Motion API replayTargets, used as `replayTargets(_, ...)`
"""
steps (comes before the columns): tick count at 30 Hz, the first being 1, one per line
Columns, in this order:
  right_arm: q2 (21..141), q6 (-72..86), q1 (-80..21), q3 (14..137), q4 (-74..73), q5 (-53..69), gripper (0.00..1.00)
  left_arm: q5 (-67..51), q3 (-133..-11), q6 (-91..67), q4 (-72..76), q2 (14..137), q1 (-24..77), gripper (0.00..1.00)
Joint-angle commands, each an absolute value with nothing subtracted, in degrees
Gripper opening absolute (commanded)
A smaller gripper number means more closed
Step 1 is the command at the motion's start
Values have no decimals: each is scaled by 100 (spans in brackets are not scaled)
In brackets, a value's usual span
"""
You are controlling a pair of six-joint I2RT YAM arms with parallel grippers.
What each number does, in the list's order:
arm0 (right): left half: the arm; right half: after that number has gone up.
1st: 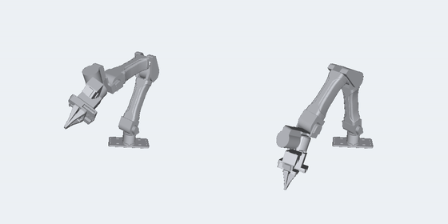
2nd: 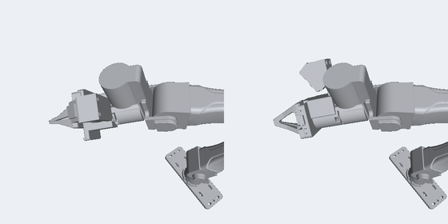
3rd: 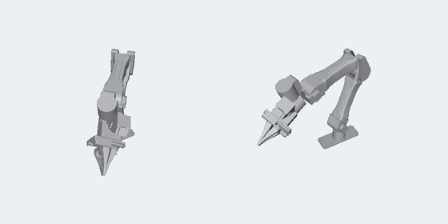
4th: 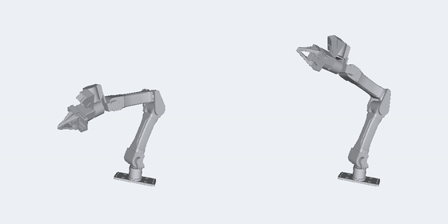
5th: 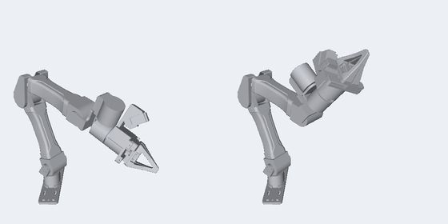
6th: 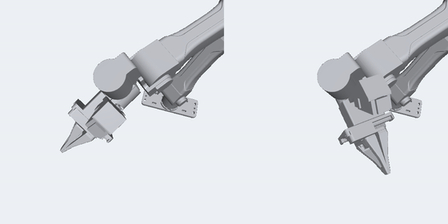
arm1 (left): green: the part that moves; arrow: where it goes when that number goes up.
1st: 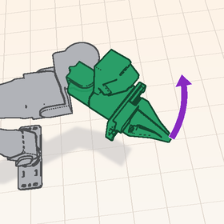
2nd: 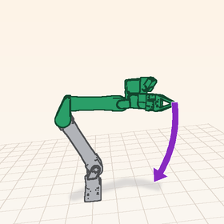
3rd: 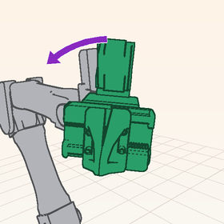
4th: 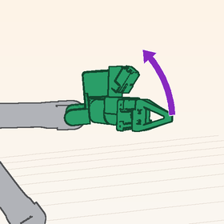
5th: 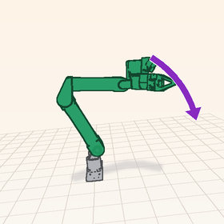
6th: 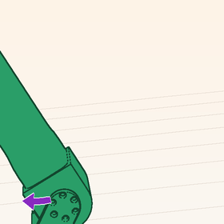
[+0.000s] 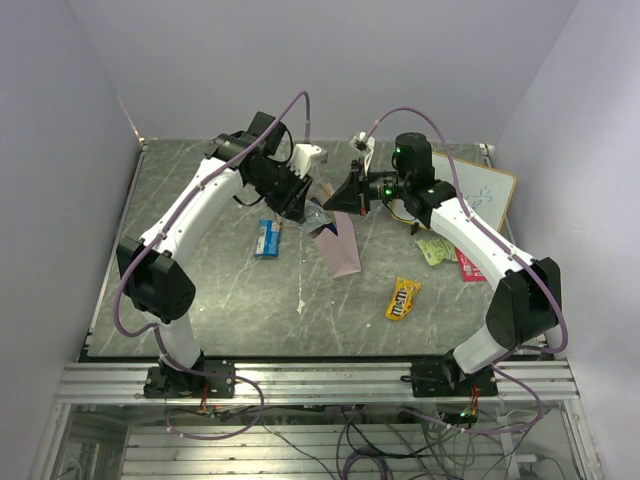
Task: Place the snacks into the paper bag
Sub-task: Place the snack in the paper bag.
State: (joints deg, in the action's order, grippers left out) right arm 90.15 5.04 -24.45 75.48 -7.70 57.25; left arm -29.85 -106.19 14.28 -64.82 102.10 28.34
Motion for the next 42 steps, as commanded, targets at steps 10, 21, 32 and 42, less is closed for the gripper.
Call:
replayTargets(10, 8912, 376, -2470, 7613, -861, 5792, 0, -3334, -10497, 1600, -6138, 9860, 2874, 40)
replayTargets(21, 8832, 284, -2470, 7552, -896, 5761, 0, -3501, -10418, 1592, -5916, 9837, 2874, 49)
replayTargets(32, 8789, 207, -2470, 7554, -961, 5817, 0, -3745, -10210, 1566, -5586, 9730, 2873, 53)
replayTargets(42, 8677, 1, -2469, 7501, -1094, 5801, 0, -3475, -9844, 2335, -5398, 9275, 2873, 60)
